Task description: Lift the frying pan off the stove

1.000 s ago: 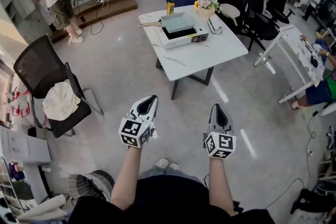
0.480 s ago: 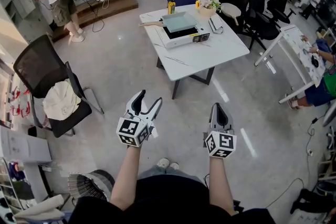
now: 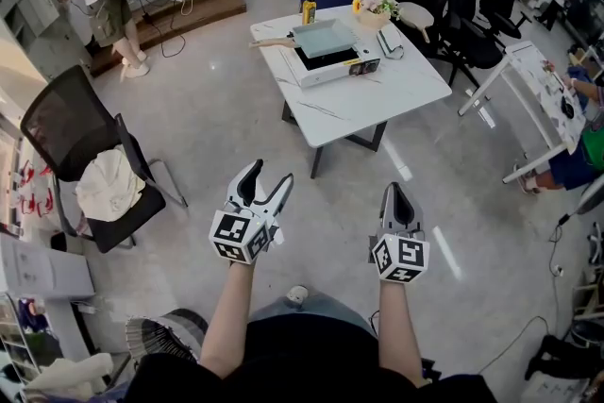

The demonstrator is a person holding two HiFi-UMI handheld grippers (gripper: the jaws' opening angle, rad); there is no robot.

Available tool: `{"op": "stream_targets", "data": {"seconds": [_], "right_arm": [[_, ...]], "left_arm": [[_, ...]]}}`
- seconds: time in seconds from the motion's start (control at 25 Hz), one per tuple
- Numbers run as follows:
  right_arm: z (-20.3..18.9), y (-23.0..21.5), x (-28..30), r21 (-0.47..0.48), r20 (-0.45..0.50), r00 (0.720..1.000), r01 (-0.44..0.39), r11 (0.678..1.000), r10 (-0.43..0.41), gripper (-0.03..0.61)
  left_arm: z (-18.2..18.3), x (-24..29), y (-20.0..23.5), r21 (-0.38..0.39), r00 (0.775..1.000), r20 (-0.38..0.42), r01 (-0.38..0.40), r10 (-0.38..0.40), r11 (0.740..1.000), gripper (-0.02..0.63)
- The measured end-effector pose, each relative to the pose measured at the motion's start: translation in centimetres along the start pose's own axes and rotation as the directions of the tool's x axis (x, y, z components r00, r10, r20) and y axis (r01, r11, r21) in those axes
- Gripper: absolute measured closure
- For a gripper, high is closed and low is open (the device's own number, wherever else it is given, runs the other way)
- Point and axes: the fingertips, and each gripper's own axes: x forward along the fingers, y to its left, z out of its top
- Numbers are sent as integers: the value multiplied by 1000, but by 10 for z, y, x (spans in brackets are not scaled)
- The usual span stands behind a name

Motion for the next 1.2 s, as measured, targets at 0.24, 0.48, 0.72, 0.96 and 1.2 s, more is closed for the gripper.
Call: {"op": "stream_targets", "data": {"seconds": [0.24, 0.48, 0.72, 0.96, 1.2], "right_arm": [[-2, -5, 4, -32, 2, 1000, 26, 999, -25, 577], [0, -30, 25, -18, 6, 998, 57, 998, -57, 577], [2, -54, 81, -9, 16, 999, 33, 999, -33, 577], [14, -99, 183, -2, 33, 998, -62, 998, 62, 577], [50, -136, 324, -24, 26, 977, -212, 977, 212, 577]], "left_arm": [[-7, 11, 11, -18, 1000, 1, 11, -11, 1000, 319], [-10, 40, 19, -35, 1000, 1, 17, -17, 999, 319], [-10, 93, 32, -22, 1000, -4, -5, 5, 1000, 319], [-4, 175, 56, -26, 994, 7, -109, 109, 994, 319], [12, 272, 94, -75, 968, 12, -247, 249, 966, 319]]}}
